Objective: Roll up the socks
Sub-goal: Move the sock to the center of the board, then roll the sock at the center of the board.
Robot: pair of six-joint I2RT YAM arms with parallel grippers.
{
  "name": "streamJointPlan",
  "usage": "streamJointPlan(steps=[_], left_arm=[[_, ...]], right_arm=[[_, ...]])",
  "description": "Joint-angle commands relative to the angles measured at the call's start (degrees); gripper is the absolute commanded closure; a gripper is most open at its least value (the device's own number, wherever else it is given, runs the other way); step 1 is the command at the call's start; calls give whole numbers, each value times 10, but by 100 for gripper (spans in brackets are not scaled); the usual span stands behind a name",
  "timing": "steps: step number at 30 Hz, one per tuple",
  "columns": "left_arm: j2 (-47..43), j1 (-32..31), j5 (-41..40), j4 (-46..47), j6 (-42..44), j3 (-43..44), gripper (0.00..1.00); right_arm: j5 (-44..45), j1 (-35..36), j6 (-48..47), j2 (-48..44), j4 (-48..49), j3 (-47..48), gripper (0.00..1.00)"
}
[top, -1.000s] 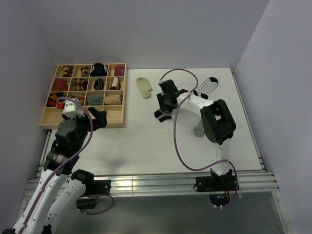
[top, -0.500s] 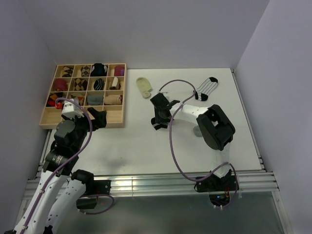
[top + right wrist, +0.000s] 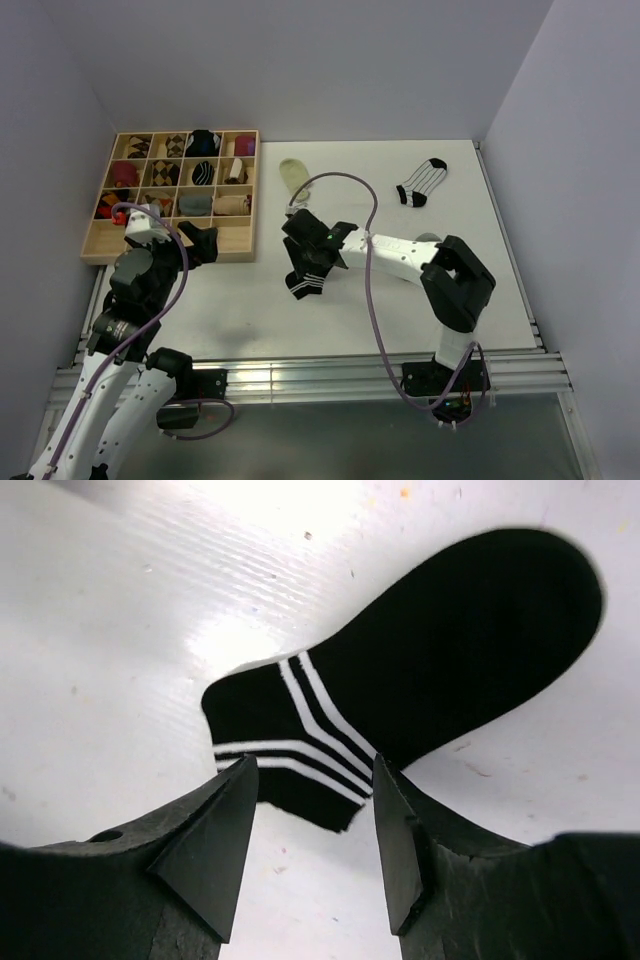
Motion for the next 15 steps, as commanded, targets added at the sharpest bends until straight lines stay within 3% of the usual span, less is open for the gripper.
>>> streamJointPlan(steps=[1, 7, 15], left_arm=[[-15, 5, -14, 16, 2, -5, 0], [-19, 6, -15, 21, 3, -5, 1], [-21, 7, -22, 17, 4, -6, 1]], right_arm=[[-11, 13, -135, -47, 18, -25, 42], [-40, 29, -265, -72, 15, -74, 41], [-23, 46, -327, -29, 11, -65, 40]])
